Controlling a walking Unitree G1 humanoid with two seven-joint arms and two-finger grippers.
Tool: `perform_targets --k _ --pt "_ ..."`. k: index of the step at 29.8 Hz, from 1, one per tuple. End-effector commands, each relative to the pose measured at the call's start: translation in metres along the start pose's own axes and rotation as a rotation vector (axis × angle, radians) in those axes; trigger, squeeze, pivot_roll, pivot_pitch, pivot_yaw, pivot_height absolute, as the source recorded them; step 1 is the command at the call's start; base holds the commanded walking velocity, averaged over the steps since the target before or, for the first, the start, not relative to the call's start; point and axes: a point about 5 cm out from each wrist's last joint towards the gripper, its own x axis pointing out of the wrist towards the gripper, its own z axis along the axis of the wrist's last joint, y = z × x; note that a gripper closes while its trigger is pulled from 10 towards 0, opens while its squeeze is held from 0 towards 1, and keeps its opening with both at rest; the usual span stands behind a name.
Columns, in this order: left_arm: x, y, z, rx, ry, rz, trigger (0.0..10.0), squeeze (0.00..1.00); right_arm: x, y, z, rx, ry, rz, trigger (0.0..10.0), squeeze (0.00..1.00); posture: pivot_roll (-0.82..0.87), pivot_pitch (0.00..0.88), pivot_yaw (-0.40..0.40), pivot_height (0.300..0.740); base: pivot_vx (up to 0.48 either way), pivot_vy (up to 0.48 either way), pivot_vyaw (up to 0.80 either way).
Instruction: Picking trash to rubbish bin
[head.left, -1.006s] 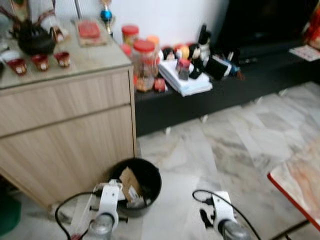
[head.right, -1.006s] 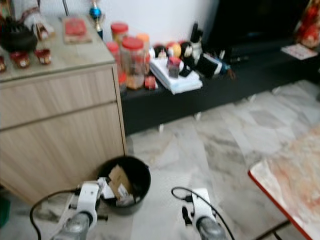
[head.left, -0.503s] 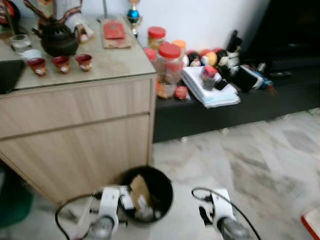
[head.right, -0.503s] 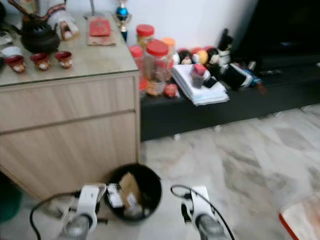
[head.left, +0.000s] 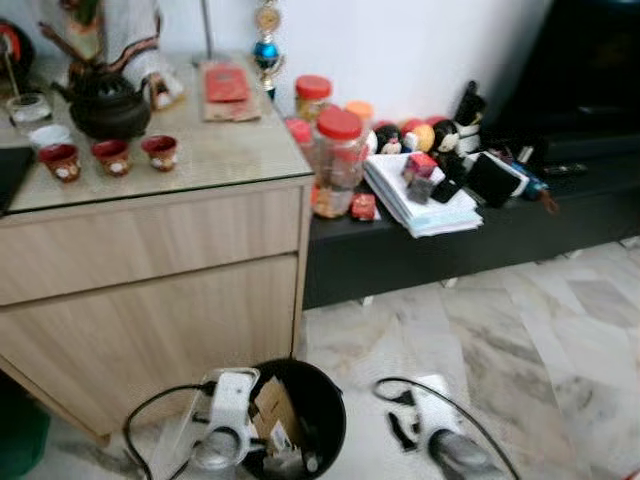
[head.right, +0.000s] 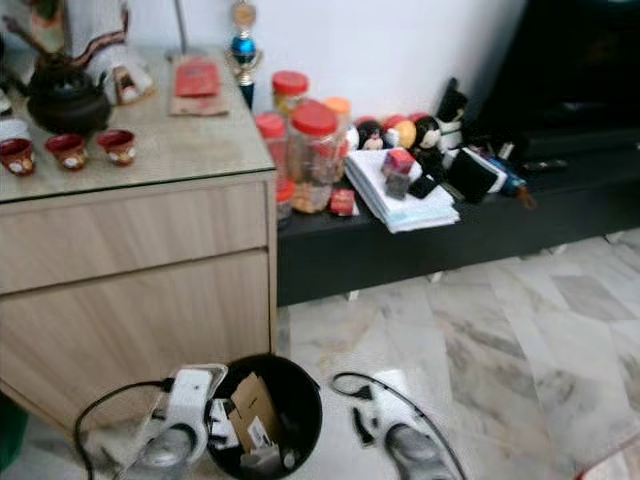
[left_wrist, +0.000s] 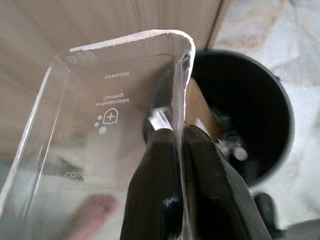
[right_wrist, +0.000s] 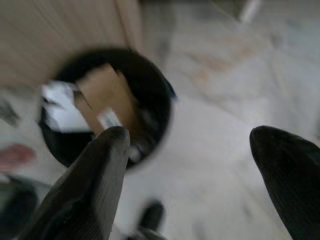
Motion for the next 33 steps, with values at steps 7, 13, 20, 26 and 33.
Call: perform_targets --k 7,13,20,26,33 --pt "0.009 -0.019 0.042 0.059 -0.143 -0.083 10.0 0.0 0.004 -0.001 0.038 -0.026 -0.11 0.09 10.0 0.0 0.04 0.08 -0.096 0.74 0.0 0.0 0.0" --pt "0.012 -0.018 0.071 0.034 -0.242 -0.096 10.0 0.0 0.006 0.01 0.063 -0.055 -0.188 0.185 10.0 0.0 0.03 0.081 -0.104 0.74 0.0 0.0 0.0" --pt "0.013 -0.019 0.088 0.025 -0.312 -0.143 10.0 0.0 0.005 0.013 0.075 -0.055 -0.237 0.241 10.0 0.0 0.01 0.09 -0.109 0.74 0.0 0.0 0.0" --pt "0.012 -0.032 0.093 0.002 -0.337 -0.228 10.0 0.0 0.004 0.011 0.07 -0.048 -0.233 0.231 10.0 0.0 0.0 0.104 -0.122 0.74 0.0 0.0 0.0" --pt "0.009 -0.054 0.101 0.008 -0.368 -0.344 10.0 0.04 0.003 0.007 0.066 -0.041 -0.225 0.231 10.0 0.0 -0.01 0.115 -0.133 0.74 0.0 0.0 0.0"
